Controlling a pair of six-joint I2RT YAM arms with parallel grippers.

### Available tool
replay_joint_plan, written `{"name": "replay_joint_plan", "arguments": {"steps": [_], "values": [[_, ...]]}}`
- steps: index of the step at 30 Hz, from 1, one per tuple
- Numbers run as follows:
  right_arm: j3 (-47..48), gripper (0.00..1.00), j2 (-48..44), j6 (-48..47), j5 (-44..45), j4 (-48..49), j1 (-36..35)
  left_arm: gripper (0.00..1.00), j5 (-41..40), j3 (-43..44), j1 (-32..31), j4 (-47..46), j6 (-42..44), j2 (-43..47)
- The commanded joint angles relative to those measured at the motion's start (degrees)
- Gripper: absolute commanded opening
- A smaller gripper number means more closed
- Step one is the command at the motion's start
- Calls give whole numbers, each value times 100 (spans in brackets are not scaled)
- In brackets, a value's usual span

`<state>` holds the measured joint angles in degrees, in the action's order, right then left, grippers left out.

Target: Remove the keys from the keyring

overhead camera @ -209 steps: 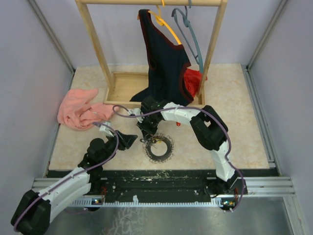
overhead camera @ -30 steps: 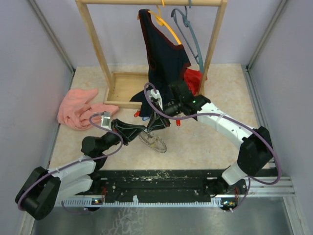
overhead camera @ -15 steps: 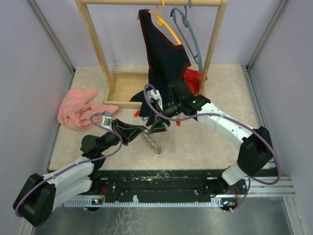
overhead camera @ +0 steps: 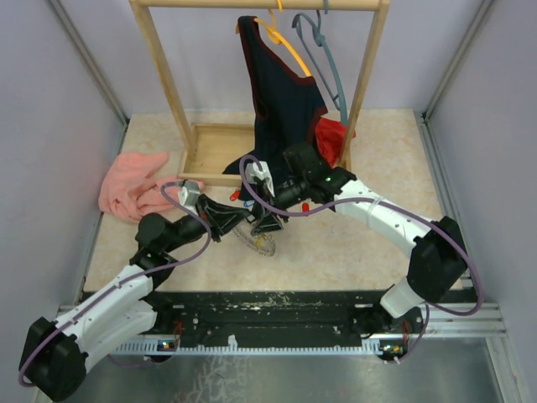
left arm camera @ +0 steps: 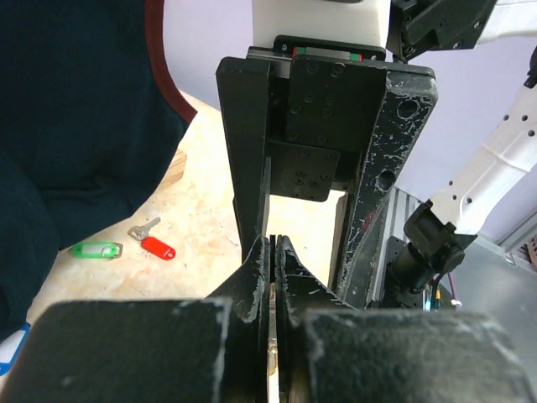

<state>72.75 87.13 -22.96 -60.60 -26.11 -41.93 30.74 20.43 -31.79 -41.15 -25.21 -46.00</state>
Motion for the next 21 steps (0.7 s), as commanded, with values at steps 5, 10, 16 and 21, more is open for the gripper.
{"name": "replay_joint_plan", "arguments": {"steps": [5,10,16,21], "values": [[-5,35,-223,51,-128,367,-18,0,109,451,-20,678,342,59],[2,18,-227,152,-101,431,-22,0,112,484,-25,713,366,66],[8,0,-236,255,-73,487,-18,1,-77,452,-20,665,336,139],[-8,0,-288,596,-114,720,28,39,-608,112,-20,541,316,599]]}}
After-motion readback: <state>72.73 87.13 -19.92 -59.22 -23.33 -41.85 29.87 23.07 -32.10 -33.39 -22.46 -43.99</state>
